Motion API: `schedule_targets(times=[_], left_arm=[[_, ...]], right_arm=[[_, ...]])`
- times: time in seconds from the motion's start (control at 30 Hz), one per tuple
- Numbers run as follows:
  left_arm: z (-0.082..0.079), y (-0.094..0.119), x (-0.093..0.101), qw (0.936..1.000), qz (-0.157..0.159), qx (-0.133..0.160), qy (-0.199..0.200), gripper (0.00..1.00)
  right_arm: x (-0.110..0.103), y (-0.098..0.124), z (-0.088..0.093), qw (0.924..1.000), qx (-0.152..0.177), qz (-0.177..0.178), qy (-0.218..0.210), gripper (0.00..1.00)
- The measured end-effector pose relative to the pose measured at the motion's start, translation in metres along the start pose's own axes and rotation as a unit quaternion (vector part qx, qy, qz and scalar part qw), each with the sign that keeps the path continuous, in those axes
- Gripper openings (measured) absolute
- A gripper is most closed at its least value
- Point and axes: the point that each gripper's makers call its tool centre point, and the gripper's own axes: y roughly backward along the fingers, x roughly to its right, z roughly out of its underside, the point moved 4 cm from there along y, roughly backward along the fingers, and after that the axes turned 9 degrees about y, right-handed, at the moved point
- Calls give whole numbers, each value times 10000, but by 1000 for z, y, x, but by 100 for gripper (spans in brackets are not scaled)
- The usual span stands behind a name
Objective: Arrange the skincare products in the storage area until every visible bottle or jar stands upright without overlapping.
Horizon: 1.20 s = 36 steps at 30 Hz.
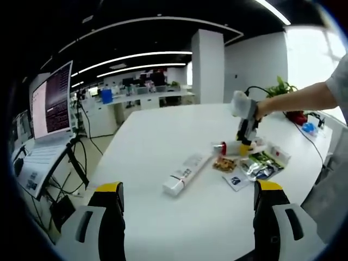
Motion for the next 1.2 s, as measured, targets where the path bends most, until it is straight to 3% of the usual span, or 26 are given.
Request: schedule_targets(times=[0.3, 0.53, 0.6, 0.7, 0.77, 0.9, 1.1, 1.17, 1.2], left_arm=[[-3, 0, 3, 10000, 82, -16, 6, 97], [-9, -1, 6, 9998, 218, -25, 40, 97], [-10, -3, 6, 9997, 243, -30, 31, 97], [-11, -4, 5, 9996, 260, -48, 25, 97], [-12, -5, 6, 9995, 307, -80, 22, 97], [-8, -8, 6, 9985, 413, -333, 157, 91], [-8, -16, 13, 9965, 652, -407, 325, 91], [-9, -19, 16, 9958, 738, -423, 343, 91], [-9, -20, 17, 9952, 788, -448, 369, 90]], right_arm=[[-6, 8, 4, 9960, 494, -196, -716, 26], [-5, 16, 10, 9843, 956, -430, -1417, 25], [-13, 21, 10, 9773, 1140, -554, -1697, 25], [-18, 24, 13, 9589, 1536, -786, -2255, 25], [-20, 25, 15, 9510, 1682, -858, -2447, 25], [-29, 25, 20, 9335, 1963, -1024, -2821, 25], [-40, 26, 24, 9006, 2404, -1293, -3383, 25], [-40, 27, 25, 8839, 2579, -1399, -3641, 25], [-40, 27, 25, 8792, 2649, -1408, -3700, 25]])
